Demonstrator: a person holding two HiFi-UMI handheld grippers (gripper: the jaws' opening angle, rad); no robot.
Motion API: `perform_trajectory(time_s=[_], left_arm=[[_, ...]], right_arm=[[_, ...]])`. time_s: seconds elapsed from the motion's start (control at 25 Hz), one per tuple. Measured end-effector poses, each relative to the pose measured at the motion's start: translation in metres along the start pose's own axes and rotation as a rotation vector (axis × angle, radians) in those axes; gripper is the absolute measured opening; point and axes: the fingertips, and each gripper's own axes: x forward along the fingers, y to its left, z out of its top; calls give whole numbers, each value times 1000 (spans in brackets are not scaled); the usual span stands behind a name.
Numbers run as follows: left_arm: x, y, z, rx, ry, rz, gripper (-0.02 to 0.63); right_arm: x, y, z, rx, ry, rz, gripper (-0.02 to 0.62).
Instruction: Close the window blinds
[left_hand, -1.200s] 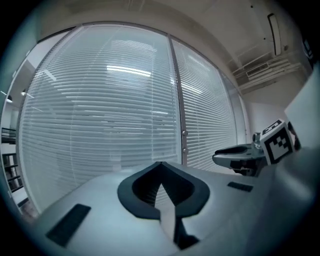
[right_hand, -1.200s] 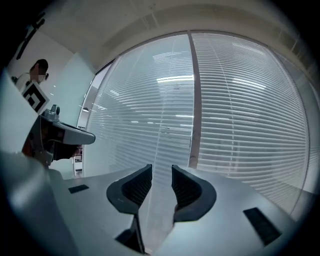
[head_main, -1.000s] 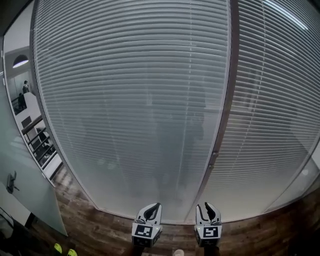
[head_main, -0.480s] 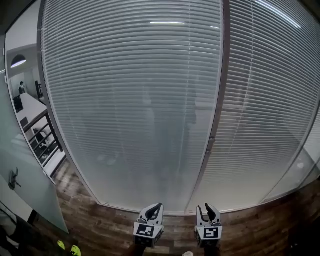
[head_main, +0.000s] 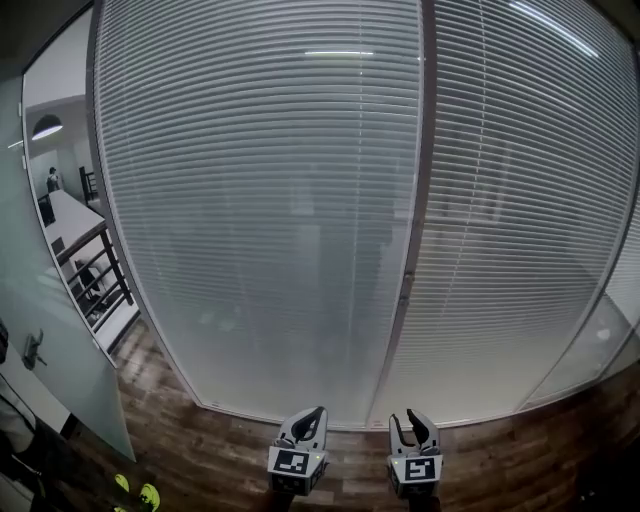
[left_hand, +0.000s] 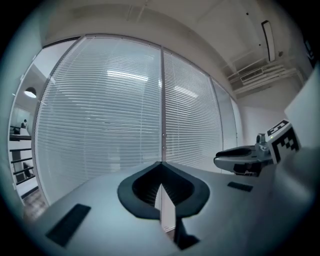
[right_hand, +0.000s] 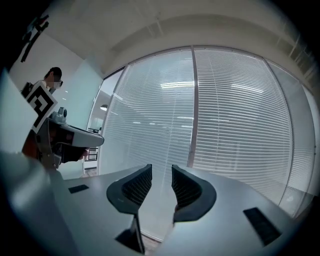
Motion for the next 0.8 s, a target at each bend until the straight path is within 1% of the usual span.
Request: perform_trajectory(time_s=[0.12,0.2,0.32,0.36,0.4,0.44,0.56,0.64,0.8], left_arm=[[-9,-15,6,-17,-11,35,0],[-12,-25,1,-21,-4,41,0],[-16,-36,-9,-5,19,37,0],[-18,-37,-9,-1,22,45,0],[-20,-38,-7,0,18,55,0],[-22,-38,-6,-2,14,63,0],[-26,-40,-6,-7,14,76,0],[-28,-42,-8,-4,14,71,0],[-32,-47,-11,1,17,59,0]], right_arm=[[-18,-9,0,3,-14,20,127],[-27,-15,-5,17,2,19,127],[-34,-16,-20,14,3,31,127],[-37,-18,-21,12,3,14,96],[-40,-21,-19,10,5,-9,29],[-43,-23,-17,6,6,-25,3],[-47,-21,-16,-2,-32,-12,2],[-49,-19,-11,-2,-59,-5,3],[-54,-17,-6,-2,-66,-4,2]])
